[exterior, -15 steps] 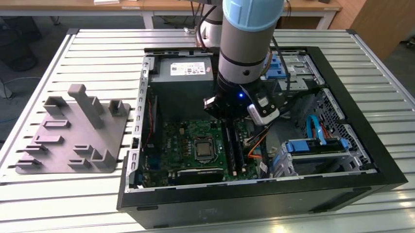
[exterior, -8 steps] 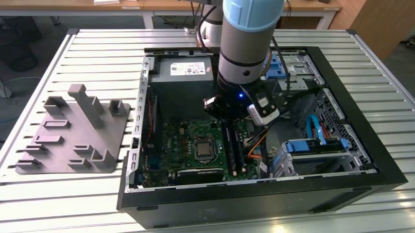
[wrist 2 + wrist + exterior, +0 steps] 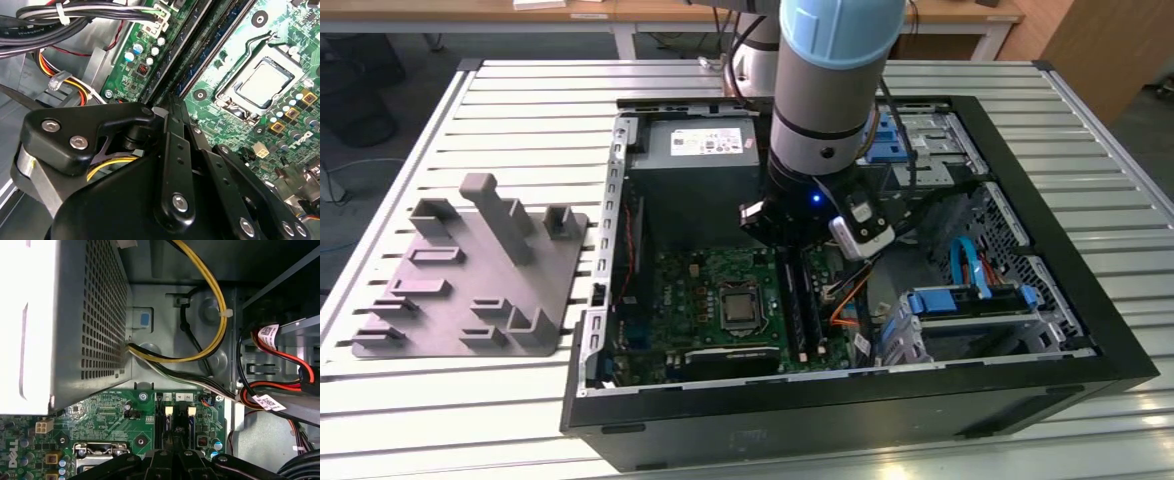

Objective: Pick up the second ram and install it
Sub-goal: 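Press down the second ram until it locks into place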

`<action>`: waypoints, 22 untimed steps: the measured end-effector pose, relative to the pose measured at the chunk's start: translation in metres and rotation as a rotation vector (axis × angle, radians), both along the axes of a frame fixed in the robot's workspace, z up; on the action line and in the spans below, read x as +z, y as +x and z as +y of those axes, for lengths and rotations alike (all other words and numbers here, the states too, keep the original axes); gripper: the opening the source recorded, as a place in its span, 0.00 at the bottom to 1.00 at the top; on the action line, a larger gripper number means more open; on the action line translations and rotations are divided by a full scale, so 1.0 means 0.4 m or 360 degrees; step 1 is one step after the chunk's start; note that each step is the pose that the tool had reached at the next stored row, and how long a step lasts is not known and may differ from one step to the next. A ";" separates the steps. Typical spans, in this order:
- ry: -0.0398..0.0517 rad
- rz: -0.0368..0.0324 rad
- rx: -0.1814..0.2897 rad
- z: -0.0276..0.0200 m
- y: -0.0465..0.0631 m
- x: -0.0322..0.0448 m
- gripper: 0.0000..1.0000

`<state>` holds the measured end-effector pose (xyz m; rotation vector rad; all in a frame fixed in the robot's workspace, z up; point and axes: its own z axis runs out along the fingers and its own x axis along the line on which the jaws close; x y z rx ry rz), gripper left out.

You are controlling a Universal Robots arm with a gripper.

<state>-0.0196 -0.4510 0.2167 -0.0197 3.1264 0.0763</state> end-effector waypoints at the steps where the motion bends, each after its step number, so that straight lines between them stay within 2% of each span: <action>1: 0.0002 -0.0001 0.0000 0.000 0.000 0.003 0.10; 2: 0.0004 -0.0002 0.0000 0.001 0.000 0.010 0.10; 4: 0.0000 0.0000 0.0000 0.000 0.000 0.032 0.10; 6: 0.0001 0.0000 0.0000 -0.002 0.000 0.034 0.10; 12: -0.0008 0.0000 0.0000 -0.056 0.000 0.032 0.10; 18: -0.0032 0.0004 0.0000 -0.107 0.000 0.028 0.10; 22: -0.0042 0.0007 0.0000 -0.143 0.000 0.023 0.10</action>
